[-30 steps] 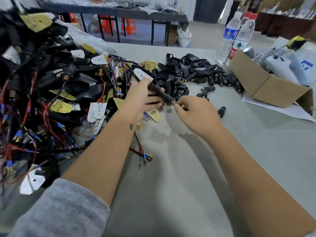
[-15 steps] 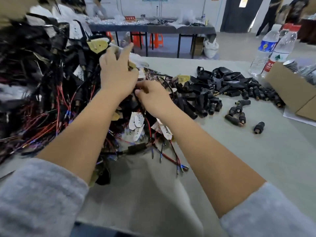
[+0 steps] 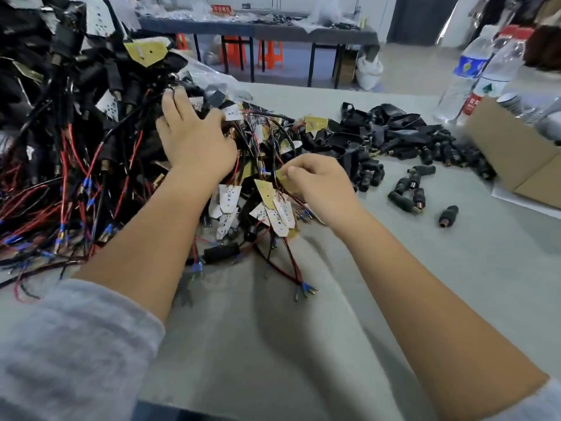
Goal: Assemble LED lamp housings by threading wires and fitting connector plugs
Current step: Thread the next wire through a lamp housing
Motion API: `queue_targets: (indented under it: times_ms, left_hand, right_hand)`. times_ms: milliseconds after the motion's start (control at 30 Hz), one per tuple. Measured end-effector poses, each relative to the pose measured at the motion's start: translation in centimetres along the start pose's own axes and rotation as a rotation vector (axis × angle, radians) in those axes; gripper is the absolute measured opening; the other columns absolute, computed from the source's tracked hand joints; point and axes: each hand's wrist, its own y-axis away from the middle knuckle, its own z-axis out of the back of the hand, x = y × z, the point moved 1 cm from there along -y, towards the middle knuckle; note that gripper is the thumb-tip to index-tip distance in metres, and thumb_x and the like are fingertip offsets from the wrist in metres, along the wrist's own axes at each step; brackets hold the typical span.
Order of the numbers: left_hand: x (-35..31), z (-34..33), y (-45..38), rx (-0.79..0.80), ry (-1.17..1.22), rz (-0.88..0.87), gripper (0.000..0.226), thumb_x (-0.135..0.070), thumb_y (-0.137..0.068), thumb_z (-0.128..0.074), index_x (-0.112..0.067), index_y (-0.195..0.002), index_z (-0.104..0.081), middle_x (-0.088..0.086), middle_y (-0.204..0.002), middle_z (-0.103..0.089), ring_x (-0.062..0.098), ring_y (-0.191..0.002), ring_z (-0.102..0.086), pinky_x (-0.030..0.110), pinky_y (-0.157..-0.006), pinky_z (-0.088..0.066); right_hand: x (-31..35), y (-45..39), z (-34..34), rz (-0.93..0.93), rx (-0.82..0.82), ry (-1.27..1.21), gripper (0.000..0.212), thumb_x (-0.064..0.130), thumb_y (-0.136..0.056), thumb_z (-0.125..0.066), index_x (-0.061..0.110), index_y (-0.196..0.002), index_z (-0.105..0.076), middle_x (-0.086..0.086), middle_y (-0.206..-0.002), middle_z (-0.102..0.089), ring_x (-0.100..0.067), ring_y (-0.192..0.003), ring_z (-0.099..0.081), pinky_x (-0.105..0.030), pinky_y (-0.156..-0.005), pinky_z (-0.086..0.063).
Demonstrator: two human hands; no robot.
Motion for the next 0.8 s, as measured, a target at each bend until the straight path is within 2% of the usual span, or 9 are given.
queue_targets:
  times_ms: [100, 233, 300, 367, 433, 533, 633, 700, 800]
  left_hand:
    - [-2.5, -0.6, 1.2, -0.078, 0.078, 0.007, 0.045, -0.028, -0.086, -0.057, -0.012, -0.128, -0.051, 0.022, -0.157, -0.014, 0.04, -0.147, -0.005, 0.054, -0.115, -0.014]
    - [-7.5, -2.2, 3.7, -0.059, 0.257, -0.079, 0.038, -0.027, -0.086, -0.054, -0.017, -0.123, -0.053, 0.017, -0.15, -0.027, 0.037, -0.143, -0.016, 0.049, -0.113, -0.019]
    - [-10.1, -3.2, 5.3, -0.012, 0.37, -0.139, 0.033, -0.026, -0.086, -0.053, -0.022, -0.119, -0.056, 0.012, -0.143, -0.034, 0.033, -0.139, -0.021, 0.046, -0.111, -0.02]
    - [-12.3, -4.3, 6.8, 0.053, 0.485, -0.185, 0.026, -0.025, -0.087, -0.053, -0.026, -0.112, -0.061, 0.005, -0.136, -0.042, 0.027, -0.134, -0.025, 0.042, -0.11, -0.021]
    - [-13.6, -5.2, 7.6, 0.13, 0.585, -0.196, 0.022, -0.022, -0.089, -0.05, -0.028, -0.1, -0.068, 0.0, -0.126, -0.053, 0.023, -0.128, -0.035, 0.04, -0.109, -0.028]
    - [-13.9, -5.8, 8.2, 0.21, 0.775, -0.152, 0.028, -0.015, -0.089, -0.045, -0.023, -0.091, -0.072, 0.001, -0.111, -0.065, 0.025, -0.117, -0.05, 0.043, -0.1, -0.042]
    - [-13.0, -6.1, 8.9, 0.181, 0.907, -0.156, 0.029, -0.008, -0.088, -0.044, -0.015, -0.088, -0.072, 0.003, -0.1, -0.068, 0.025, -0.107, -0.057, 0.042, -0.094, -0.045]
    - [-12.5, -6.1, 9.0, 0.184, 0.943, -0.162, 0.028, -0.007, -0.089, -0.044, -0.013, -0.089, -0.071, 0.002, -0.096, -0.068, 0.024, -0.102, -0.058, 0.042, -0.092, -0.046]
    - [-12.4, -5.8, 8.9, 0.19, 0.961, -0.182, 0.027, -0.012, -0.092, -0.043, -0.017, -0.096, -0.07, -0.008, -0.091, -0.066, 0.022, -0.103, -0.058, 0.044, -0.091, -0.047]
  right_hand:
    - [-2.4, 0.7, 1.7, -0.067, 0.183, 0.31, 0.024, 0.029, -0.092, -0.053, 0.03, -0.111, -0.068, 0.006, -0.114, -0.067, -0.013, -0.101, -0.057, -0.034, -0.09, -0.047]
    - [-5.3, 2.6, 2.1, -0.017, 0.388, 0.721, 0.047, 0.052, -0.091, -0.054, 0.042, -0.137, -0.048, 0.008, -0.155, -0.032, -0.02, -0.141, -0.027, -0.042, -0.11, -0.021]
    - [-6.2, 3.1, 2.6, 0.049, 0.264, 0.66, 0.041, 0.051, -0.089, -0.059, 0.039, -0.129, -0.056, 0.011, -0.147, -0.041, -0.019, -0.134, -0.035, -0.041, -0.104, -0.025]
    - [-6.6, 3.4, 3.1, 0.125, 0.129, 0.585, 0.025, 0.035, -0.087, -0.065, 0.021, -0.107, -0.066, 0.005, -0.114, -0.056, -0.026, -0.111, -0.05, -0.039, -0.089, -0.038]
    - [-6.8, 3.5, 3.5, 0.185, 0.057, 0.476, 0.006, 0.014, -0.081, -0.066, 0.01, -0.08, -0.063, 0.005, -0.085, -0.049, -0.032, -0.086, -0.053, -0.037, -0.069, -0.04]
    - [-6.8, 3.3, 4.0, 0.184, 0.04, 0.406, 0.027, -0.001, -0.077, -0.057, 0.018, -0.06, -0.046, 0.006, -0.068, -0.046, -0.027, -0.07, -0.048, -0.035, -0.059, -0.032]
    - [-7.1, 3.3, 4.1, 0.163, -0.008, 0.338, 0.02, -0.005, -0.079, -0.052, 0.01, -0.081, -0.064, 0.0, -0.08, -0.063, -0.024, -0.078, -0.056, -0.036, -0.065, -0.043]
    - [-7.3, 3.2, 4.4, 0.076, -0.09, 0.149, 0.033, -0.005, -0.085, -0.051, 0.021, -0.1, -0.065, 0.019, -0.077, -0.061, -0.011, -0.076, -0.057, -0.026, -0.068, -0.044]
    - [-7.5, 2.9, 5.7, -0.094, -0.315, -0.192, 0.032, -0.002, -0.087, -0.053, 0.026, -0.098, -0.061, 0.017, -0.065, -0.057, -0.005, -0.061, -0.051, -0.015, -0.059, -0.042]
